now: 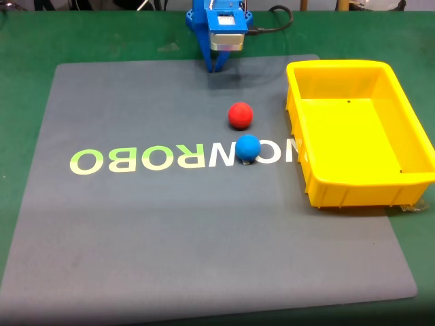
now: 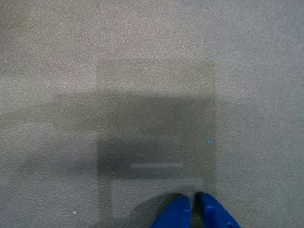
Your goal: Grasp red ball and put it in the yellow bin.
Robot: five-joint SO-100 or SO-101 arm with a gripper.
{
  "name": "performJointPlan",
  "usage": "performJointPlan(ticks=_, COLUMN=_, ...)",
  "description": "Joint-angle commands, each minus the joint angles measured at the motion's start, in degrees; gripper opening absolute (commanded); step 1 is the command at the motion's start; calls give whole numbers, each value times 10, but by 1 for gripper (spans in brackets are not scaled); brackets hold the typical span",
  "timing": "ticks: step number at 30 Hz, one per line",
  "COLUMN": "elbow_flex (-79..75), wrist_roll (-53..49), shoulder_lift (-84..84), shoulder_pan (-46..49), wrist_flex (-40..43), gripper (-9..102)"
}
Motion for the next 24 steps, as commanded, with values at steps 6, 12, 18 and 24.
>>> performJointPlan(ticks=6, elbow_flex=18, wrist_roll=9, shoulder_lift=8, shoulder_pan=-4, wrist_flex=5, gripper=0)
performJointPlan(ticks=12, elbow_flex=17, wrist_roll=-10, shoulder_lift=2, shoulder_pan=10, wrist_flex=1, gripper=2)
performJointPlan(ticks=18, elbow_flex=-66, wrist_roll=-43, shoulder_lift=-78, shoulder_pan=46, wrist_flex=-47, gripper=24)
performJointPlan(ticks=24, elbow_flex=-166, wrist_roll=-38, shoulder_lift=-234, shoulder_pan=25, wrist_flex=-148, gripper=31)
